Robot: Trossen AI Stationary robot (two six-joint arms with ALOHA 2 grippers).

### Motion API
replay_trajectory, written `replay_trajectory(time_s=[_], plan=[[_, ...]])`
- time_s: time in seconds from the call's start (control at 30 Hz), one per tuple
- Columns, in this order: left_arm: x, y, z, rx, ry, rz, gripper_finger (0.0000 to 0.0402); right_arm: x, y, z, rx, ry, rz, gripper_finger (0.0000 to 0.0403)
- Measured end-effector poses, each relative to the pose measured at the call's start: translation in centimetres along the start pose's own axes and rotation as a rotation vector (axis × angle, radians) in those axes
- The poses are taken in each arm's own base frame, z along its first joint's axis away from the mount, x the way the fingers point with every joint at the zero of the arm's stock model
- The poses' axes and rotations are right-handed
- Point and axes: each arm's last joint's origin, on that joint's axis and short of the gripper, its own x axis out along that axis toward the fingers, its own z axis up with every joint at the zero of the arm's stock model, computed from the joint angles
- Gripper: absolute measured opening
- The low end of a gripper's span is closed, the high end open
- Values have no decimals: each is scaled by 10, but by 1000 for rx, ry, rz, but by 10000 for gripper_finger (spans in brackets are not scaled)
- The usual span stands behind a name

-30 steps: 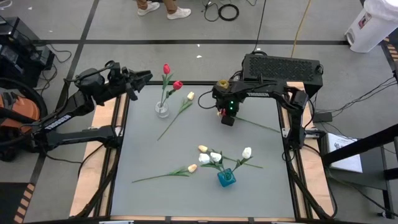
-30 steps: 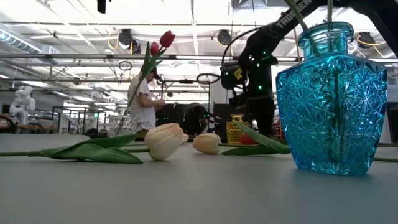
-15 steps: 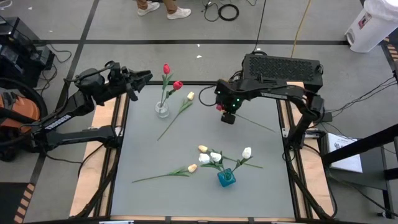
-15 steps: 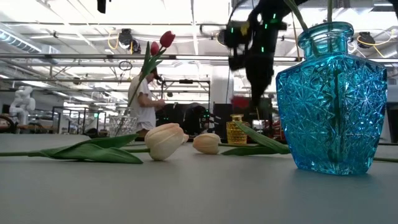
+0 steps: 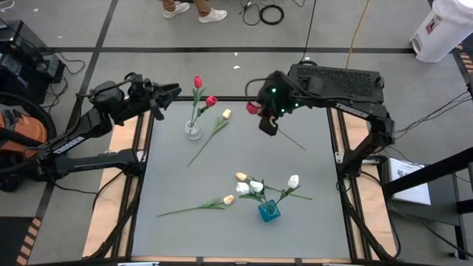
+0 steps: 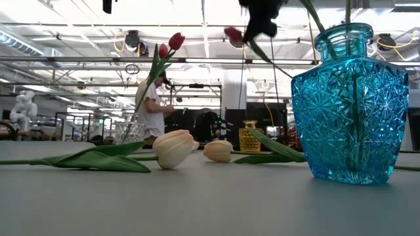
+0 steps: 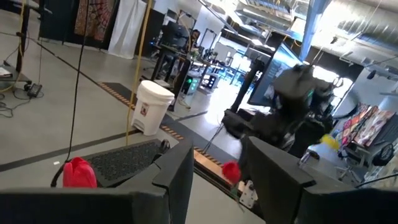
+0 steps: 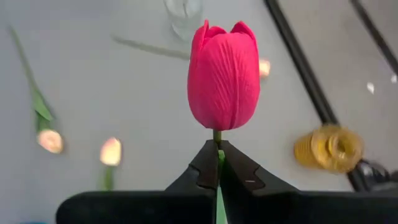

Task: Sort flowers into vase by color
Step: Put the red tulip into the transparent vase

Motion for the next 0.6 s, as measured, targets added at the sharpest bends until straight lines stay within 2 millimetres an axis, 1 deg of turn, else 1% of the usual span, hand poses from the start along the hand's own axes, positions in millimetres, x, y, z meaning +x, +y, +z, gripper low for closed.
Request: replay_trajectory(time_s=[0.2,0.37,0.47,0.6], plan=[[0,-1,1,2,3,-36,155,-41,14,24,-22,-190,32,0],[0,-3,3,4,-11,-74,155,-67,23,42,-6,-375,65,0],[0,-4,4,5,-21,-88,155,-79,26,50,8,-469,82,0],[0,-5,4,5,-18,-110,155,-84,29,58,30,-565,106,0]])
